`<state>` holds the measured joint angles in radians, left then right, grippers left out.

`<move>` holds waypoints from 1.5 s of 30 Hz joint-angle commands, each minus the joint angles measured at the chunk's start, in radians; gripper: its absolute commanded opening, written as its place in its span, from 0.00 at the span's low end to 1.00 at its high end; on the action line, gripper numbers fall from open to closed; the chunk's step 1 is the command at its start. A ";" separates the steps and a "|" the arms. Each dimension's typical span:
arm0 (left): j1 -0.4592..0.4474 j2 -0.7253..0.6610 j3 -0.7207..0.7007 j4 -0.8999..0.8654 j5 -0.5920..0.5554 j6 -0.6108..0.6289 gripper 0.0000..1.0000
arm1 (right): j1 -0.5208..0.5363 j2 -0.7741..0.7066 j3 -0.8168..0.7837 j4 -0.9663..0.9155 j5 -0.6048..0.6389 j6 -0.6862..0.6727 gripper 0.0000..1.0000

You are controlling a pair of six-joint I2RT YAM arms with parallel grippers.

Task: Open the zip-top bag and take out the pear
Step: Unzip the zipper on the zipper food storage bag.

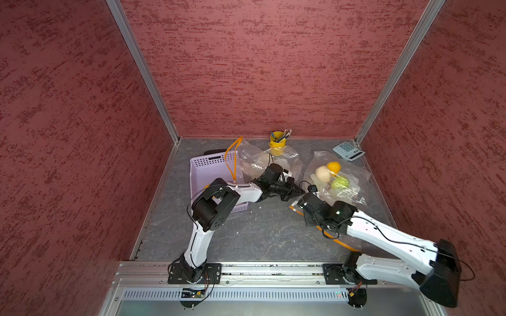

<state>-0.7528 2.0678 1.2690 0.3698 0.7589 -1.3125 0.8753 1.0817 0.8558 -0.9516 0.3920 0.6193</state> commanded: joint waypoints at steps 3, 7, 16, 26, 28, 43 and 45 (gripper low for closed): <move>0.000 -0.015 0.062 0.028 0.025 -0.025 0.00 | -0.003 -0.026 0.006 -0.016 -0.149 -0.051 0.19; 0.001 -0.009 0.055 0.030 0.027 -0.024 0.00 | 0.030 0.035 -0.013 -0.010 -0.125 -0.040 0.57; 0.003 -0.015 0.049 0.035 0.037 -0.041 0.00 | 0.033 0.193 0.014 0.022 0.080 -0.038 0.67; 0.007 -0.012 0.030 0.095 0.059 -0.100 0.00 | 0.027 0.282 0.062 0.004 0.286 -0.008 0.37; 0.006 -0.016 0.030 0.092 0.059 -0.099 0.00 | 0.026 0.270 0.074 -0.009 0.295 -0.003 0.10; 0.052 -0.199 0.050 0.177 -0.013 -0.038 1.00 | 0.025 -0.098 0.075 -0.133 0.138 -0.034 0.00; 0.073 -0.269 0.077 0.043 -0.027 0.068 1.00 | 0.025 -0.115 0.078 -0.135 0.128 -0.040 0.00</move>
<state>-0.7082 1.9038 1.3090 0.4835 0.7578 -1.3678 0.9012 0.9890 0.9249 -1.0630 0.5533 0.5900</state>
